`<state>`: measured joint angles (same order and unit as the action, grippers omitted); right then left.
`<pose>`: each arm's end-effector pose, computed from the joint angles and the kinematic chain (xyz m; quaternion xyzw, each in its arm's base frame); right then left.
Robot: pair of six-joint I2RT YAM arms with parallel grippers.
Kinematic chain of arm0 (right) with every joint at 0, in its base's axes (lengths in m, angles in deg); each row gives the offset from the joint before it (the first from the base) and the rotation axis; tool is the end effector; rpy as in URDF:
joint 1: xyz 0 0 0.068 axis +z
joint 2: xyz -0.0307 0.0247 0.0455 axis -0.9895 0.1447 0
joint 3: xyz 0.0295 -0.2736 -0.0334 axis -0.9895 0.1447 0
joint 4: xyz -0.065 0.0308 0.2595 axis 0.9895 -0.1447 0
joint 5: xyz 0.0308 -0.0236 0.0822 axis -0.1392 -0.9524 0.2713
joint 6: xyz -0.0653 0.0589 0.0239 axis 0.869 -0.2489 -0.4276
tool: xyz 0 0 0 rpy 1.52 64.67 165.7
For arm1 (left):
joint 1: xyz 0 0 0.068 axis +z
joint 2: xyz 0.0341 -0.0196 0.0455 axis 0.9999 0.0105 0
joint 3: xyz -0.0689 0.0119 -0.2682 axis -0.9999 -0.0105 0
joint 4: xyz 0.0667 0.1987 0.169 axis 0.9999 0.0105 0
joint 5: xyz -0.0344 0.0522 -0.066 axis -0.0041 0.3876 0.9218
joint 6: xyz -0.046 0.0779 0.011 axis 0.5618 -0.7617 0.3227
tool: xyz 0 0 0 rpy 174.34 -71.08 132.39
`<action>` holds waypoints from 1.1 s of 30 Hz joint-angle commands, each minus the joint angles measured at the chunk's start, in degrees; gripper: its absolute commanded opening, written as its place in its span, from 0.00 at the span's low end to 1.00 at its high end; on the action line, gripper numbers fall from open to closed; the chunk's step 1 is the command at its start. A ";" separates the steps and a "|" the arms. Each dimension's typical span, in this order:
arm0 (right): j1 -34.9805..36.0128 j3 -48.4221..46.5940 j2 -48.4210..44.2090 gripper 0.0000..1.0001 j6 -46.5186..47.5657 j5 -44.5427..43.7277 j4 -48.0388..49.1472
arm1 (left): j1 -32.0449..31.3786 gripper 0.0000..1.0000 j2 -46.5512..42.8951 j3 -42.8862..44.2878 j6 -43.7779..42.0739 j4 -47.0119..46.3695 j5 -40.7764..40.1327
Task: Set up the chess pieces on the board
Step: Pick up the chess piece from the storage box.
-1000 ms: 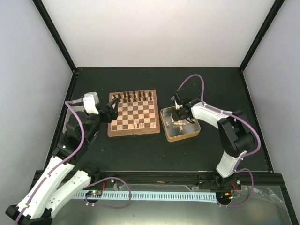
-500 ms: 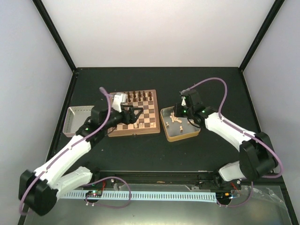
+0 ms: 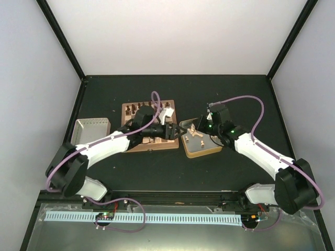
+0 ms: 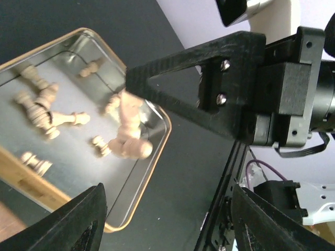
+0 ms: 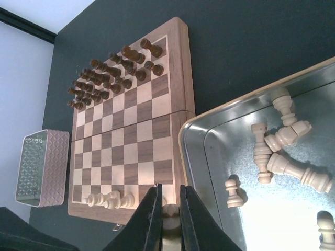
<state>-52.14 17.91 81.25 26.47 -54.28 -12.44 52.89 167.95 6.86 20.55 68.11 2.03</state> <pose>0.2737 0.1704 0.2159 0.0982 0.8886 0.3305 0.3025 0.2483 -0.2429 0.2203 0.1678 0.8078 -0.5056 0.2525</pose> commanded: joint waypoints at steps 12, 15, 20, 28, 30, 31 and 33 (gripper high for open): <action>-0.39 1.45 -4.44 0.10 -3.93 0.99 1.62 | -3.92 0.32 13.60 12.15 -2.99 2.56 1.64; -0.45 1.45 -5.20 0.10 -4.86 0.62 2.12 | -4.18 0.28 14.59 12.61 -4.16 4.81 -0.33; -0.77 1.82 -6.48 0.10 -5.80 -0.20 2.49 | -4.26 0.27 15.85 12.66 -5.01 5.26 -0.85; -1.06 3.33 -8.25 0.10 -6.87 -1.81 3.11 | -4.20 0.31 16.77 13.34 -4.17 1.45 0.59; -1.08 3.62 -8.53 0.10 -6.71 -2.76 2.97 | -4.27 0.36 15.79 11.76 -3.80 -1.68 1.14; -1.11 3.72 -8.62 0.10 -6.72 -3.28 2.79 | -4.27 0.38 15.18 10.80 -3.82 -3.09 1.21; -1.11 3.74 -8.63 0.10 -6.40 -4.04 2.31 | -4.28 0.44 13.96 9.38 -4.21 -4.90 1.08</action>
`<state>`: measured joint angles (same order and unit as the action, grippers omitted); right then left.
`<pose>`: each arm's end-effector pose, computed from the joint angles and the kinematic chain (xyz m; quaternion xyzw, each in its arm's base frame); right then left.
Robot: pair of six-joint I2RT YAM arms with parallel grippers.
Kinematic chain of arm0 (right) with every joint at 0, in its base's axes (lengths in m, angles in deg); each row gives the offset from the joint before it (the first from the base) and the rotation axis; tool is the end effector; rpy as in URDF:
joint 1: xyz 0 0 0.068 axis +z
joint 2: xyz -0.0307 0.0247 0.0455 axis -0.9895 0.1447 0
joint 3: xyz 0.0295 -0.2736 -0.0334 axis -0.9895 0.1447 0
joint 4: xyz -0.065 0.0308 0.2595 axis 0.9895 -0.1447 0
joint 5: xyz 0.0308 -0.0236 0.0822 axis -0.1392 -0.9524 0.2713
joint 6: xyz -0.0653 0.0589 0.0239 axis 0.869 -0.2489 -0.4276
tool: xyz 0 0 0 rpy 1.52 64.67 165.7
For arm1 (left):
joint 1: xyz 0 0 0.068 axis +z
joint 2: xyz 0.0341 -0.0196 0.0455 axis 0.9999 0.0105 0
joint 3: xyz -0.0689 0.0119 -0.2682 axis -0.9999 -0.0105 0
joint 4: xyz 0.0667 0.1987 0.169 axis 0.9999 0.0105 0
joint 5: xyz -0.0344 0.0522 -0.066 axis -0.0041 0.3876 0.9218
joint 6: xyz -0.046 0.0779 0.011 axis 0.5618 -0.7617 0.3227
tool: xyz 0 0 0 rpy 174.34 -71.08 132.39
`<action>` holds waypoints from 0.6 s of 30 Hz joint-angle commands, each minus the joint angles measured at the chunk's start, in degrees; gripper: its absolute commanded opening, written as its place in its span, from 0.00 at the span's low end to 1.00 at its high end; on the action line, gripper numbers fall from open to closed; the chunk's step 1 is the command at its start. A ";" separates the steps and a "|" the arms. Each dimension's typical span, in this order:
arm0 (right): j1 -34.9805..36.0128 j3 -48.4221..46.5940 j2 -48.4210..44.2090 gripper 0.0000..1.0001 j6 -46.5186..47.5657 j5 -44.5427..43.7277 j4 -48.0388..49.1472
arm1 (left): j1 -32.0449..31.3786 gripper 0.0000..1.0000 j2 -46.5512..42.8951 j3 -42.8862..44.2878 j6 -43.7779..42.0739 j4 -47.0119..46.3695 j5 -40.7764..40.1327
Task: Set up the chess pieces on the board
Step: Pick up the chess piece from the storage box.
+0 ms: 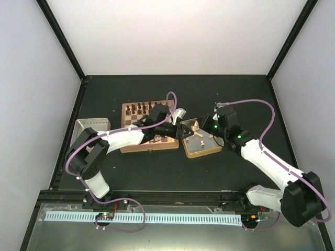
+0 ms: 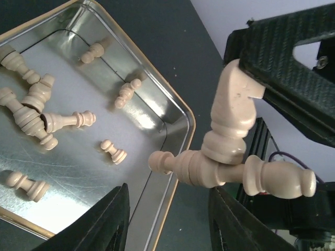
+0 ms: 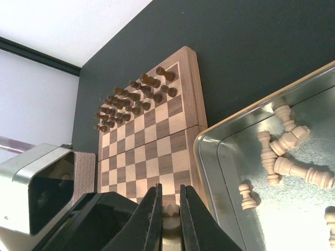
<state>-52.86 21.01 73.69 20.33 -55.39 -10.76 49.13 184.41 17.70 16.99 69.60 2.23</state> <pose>0.2593 0.1561 0.2374 0.1470 0.8572 0.3677 0.3293 0.2756 -0.2960 0.1835 0.2055 0.8255 -0.4846 0.2036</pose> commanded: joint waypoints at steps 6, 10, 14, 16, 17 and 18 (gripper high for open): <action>-0.43 0.89 -0.26 0.10 -0.18 -2.46 0.66 | -0.68 0.54 -3.93 -2.81 -0.21 -10.82 3.71; -0.43 1.07 0.44 0.10 -0.22 -2.05 1.03 | -0.95 0.55 -3.94 -2.46 0.23 -12.29 4.11; -0.43 1.08 1.17 0.10 0.00 -1.30 1.11 | -1.18 0.56 -3.50 -1.20 0.08 -10.19 1.21; -0.43 1.08 1.45 0.10 0.05 -1.12 1.10 | -1.28 0.53 -3.50 -0.47 -0.46 -8.15 -1.40; -0.44 1.14 1.46 0.10 0.04 -1.11 1.15 | -1.30 0.50 -3.56 -0.11 -0.64 -7.12 -2.60; -0.43 1.16 1.55 0.10 0.10 -1.12 1.09 | -1.42 0.47 -3.70 0.01 -0.96 -6.54 -3.74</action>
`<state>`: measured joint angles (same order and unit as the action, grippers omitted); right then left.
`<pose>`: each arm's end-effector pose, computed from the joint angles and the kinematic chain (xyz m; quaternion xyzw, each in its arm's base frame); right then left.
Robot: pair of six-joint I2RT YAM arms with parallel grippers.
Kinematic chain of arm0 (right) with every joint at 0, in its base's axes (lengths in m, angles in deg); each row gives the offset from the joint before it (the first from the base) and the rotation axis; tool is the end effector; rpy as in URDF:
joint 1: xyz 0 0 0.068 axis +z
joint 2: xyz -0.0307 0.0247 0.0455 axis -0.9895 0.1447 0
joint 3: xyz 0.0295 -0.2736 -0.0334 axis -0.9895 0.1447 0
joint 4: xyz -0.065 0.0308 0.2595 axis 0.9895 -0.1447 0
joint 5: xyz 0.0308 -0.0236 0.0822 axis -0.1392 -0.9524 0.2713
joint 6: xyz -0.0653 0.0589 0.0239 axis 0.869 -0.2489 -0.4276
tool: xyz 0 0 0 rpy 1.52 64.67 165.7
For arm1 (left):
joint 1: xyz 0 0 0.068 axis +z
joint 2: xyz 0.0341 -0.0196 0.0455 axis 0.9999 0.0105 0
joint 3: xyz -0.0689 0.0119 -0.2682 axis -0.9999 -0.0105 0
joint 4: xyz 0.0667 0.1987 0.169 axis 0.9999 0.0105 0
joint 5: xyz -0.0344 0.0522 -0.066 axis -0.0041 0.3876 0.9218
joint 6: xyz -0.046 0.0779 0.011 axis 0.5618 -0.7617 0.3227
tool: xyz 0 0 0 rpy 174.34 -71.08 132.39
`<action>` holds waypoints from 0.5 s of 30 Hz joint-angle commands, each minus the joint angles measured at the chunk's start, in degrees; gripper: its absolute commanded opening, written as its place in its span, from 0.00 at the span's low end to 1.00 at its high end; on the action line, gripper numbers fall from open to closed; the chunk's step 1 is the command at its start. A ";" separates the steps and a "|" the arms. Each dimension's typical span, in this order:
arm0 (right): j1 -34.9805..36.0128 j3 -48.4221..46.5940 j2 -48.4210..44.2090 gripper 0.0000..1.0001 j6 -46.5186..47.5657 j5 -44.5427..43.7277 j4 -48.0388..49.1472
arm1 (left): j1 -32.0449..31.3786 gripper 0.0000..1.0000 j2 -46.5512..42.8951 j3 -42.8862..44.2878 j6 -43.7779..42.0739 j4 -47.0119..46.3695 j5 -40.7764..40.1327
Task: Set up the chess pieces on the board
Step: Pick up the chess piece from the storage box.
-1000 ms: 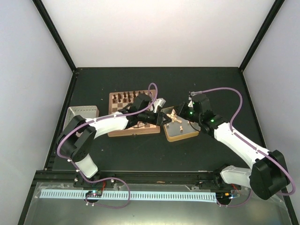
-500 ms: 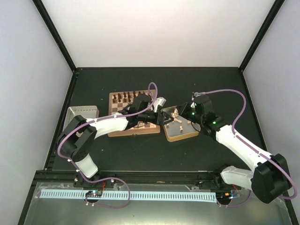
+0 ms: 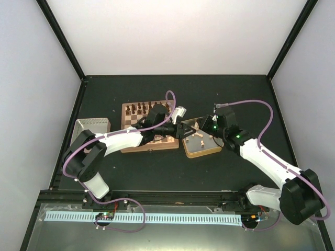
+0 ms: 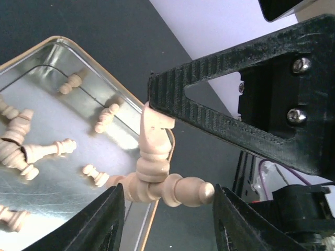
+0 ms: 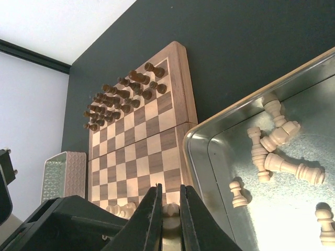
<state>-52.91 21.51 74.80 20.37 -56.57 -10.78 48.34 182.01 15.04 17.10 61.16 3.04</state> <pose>0.2614 0.1550 0.2283 0.1543 0.8633 0.3531 0.3260 0.2689 -0.2988 0.2014 0.2301 0.7865 -0.5161 0.2492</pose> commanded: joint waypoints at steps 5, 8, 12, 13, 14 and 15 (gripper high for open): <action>-0.39 0.70 0.41 0.10 0.03 -0.02 1.21 | -0.86 0.28 -1.20 2.67 -2.63 4.38 -7.27; -0.34 0.66 0.21 0.10 0.06 0.13 1.73 | -1.03 0.19 -1.01 2.38 -3.11 4.72 -7.50; -0.34 1.04 -0.48 0.10 -0.11 0.33 2.66 | -1.17 0.14 -0.54 2.43 -3.18 5.58 -9.09; -0.38 1.16 -0.74 0.10 -0.03 0.36 3.04 | -1.20 0.14 -0.34 2.51 -3.18 5.62 -9.22; -0.37 1.26 -0.92 0.10 -0.02 0.36 3.29 | -1.23 0.12 -0.13 2.51 -3.09 5.51 -9.20; -0.36 1.35 -1.14 0.10 0.11 0.35 3.35 | -1.20 0.11 0.02 2.52 -2.99 5.28 -9.18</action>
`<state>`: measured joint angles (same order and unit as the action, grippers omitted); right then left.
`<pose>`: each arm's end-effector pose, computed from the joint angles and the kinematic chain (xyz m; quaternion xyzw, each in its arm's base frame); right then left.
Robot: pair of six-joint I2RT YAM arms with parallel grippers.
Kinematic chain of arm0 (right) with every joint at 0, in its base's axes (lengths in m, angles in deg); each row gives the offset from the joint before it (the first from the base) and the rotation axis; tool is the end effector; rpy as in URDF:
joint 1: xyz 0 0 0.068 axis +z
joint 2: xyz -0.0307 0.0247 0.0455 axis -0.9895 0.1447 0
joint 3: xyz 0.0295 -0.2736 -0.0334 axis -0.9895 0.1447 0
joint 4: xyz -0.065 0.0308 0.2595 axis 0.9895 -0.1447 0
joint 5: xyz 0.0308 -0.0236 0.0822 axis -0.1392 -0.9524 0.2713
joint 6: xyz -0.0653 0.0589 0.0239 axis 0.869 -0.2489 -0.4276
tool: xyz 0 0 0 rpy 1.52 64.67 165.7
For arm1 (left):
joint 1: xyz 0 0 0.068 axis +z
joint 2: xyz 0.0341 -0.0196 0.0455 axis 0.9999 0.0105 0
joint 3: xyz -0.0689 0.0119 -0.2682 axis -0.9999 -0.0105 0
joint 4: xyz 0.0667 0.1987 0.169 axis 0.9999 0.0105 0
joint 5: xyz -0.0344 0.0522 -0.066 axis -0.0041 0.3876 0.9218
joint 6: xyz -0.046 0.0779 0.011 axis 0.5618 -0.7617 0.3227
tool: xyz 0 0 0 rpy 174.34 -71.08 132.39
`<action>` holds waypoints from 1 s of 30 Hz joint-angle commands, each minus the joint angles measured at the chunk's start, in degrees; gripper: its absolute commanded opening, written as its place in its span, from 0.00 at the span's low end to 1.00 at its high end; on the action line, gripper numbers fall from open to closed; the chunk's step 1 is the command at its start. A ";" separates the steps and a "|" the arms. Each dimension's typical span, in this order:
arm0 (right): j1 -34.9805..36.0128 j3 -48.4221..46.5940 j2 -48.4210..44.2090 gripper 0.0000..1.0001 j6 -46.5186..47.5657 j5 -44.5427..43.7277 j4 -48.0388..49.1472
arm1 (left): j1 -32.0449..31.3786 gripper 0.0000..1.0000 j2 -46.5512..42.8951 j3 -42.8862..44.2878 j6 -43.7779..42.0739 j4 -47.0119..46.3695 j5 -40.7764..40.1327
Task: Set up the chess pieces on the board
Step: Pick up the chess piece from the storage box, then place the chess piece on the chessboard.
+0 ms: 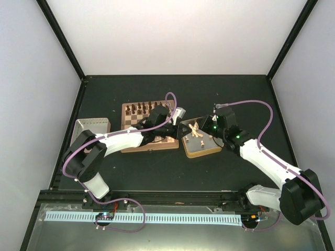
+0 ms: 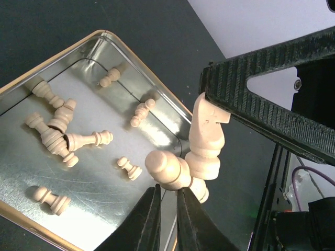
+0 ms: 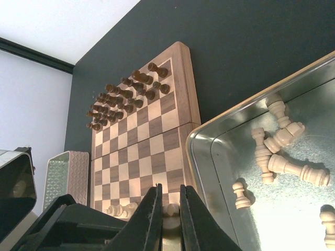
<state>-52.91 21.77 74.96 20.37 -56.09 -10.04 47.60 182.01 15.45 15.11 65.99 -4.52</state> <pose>0.2617 0.1560 0.2275 0.1519 0.8622 0.3573 0.3255 0.2718 -0.2962 0.1906 0.2104 0.8201 -0.4613 0.2655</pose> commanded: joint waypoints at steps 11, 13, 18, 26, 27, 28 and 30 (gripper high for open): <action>-0.39 3.79 -4.59 0.11 0.84 1.07 7.32 | -0.47 0.12 3.47 5.36 0.43 2.11 -2.60; -0.39 4.24 -4.99 0.11 0.70 0.92 7.63 | -0.54 0.15 2.93 5.36 0.56 2.33 -2.69; -0.34 4.09 -5.05 0.11 -0.34 1.63 7.85 | -0.44 0.38 -1.63 1.89 1.41 -2.59 -0.16; -0.40 2.58 -5.24 0.11 -2.15 2.50 6.85 | -0.46 0.52 -2.43 -4.42 3.42 -14.49 8.59; -0.39 2.54 -5.17 0.11 -2.07 2.57 6.69 | -0.44 0.52 -2.54 -4.78 3.62 -15.48 9.08; -0.39 2.58 -5.20 0.11 -2.04 2.72 6.61 | -0.45 0.52 -2.77 -4.98 3.77 -16.24 9.31; -0.39 2.68 -5.08 0.11 -2.01 3.24 6.66 | -0.46 0.52 -3.25 -4.98 3.80 -17.24 9.42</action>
<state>-52.95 25.49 70.39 18.88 -53.93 -3.92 47.53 180.39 10.75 18.21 55.96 1.07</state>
